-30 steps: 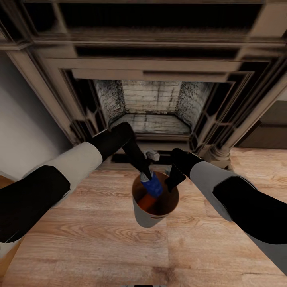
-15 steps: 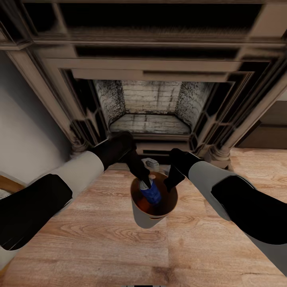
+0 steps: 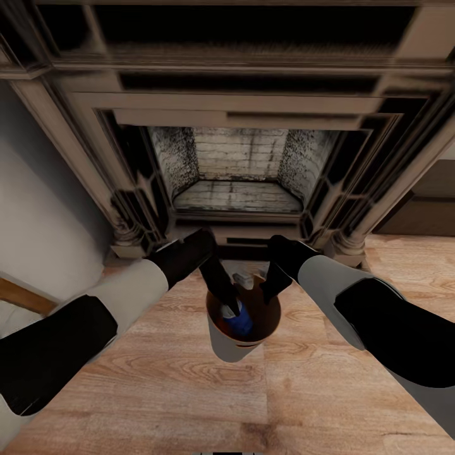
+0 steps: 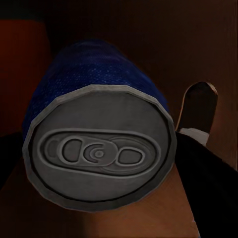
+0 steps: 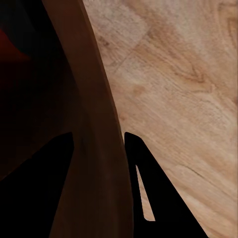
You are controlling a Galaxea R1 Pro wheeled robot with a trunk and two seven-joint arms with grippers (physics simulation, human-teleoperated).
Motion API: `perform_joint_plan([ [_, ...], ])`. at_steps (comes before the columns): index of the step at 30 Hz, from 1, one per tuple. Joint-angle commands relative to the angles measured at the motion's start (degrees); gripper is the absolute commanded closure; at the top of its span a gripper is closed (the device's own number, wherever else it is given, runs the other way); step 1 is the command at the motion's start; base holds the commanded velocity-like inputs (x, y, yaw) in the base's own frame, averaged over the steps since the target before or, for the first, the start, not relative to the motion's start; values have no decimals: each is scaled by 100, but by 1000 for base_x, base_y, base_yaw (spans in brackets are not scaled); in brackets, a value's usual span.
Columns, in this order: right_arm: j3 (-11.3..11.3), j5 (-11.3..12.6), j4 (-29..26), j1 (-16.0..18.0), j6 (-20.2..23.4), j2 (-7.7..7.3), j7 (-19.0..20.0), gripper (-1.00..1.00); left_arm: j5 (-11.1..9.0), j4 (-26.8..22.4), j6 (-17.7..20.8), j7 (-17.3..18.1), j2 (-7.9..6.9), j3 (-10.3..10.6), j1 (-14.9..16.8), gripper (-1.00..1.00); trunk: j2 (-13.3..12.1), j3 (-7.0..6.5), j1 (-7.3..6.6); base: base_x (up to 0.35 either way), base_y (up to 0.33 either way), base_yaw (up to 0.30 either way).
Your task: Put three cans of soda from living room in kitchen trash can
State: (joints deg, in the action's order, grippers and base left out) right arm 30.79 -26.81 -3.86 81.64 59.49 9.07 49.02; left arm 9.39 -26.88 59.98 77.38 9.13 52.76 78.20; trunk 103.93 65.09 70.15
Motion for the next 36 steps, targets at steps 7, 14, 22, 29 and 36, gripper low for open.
perform_joint_plan([
  [7,-100,139,0,-7,51,1,2,100,-8,2,2,-236,-20,-2,-139,-100,0,-1,0,0,0,0],
  [14,-100,141,0,-8,51,-1,2,100,8,15,2,-257,-56,-2,-141,-100,0,-1,0,0,0,0],
  [22,-123,147,-8,-16,51,-34,2,100,-1,-778,2,-341,-127,-33,-140,-100,0,-1,0,0,0,0],
  [29,-213,150,-9,-28,51,-77,2,100,-107,-3364,2,-268,-1687,-1135,-355,-100,0,-1,0,0,0,0],
  [36,-252,150,-9,-40,51,-190,2,100,-135,-4405,2,157,-2618,-3046,-944,-100,0,-1,0,0,0,0],
])
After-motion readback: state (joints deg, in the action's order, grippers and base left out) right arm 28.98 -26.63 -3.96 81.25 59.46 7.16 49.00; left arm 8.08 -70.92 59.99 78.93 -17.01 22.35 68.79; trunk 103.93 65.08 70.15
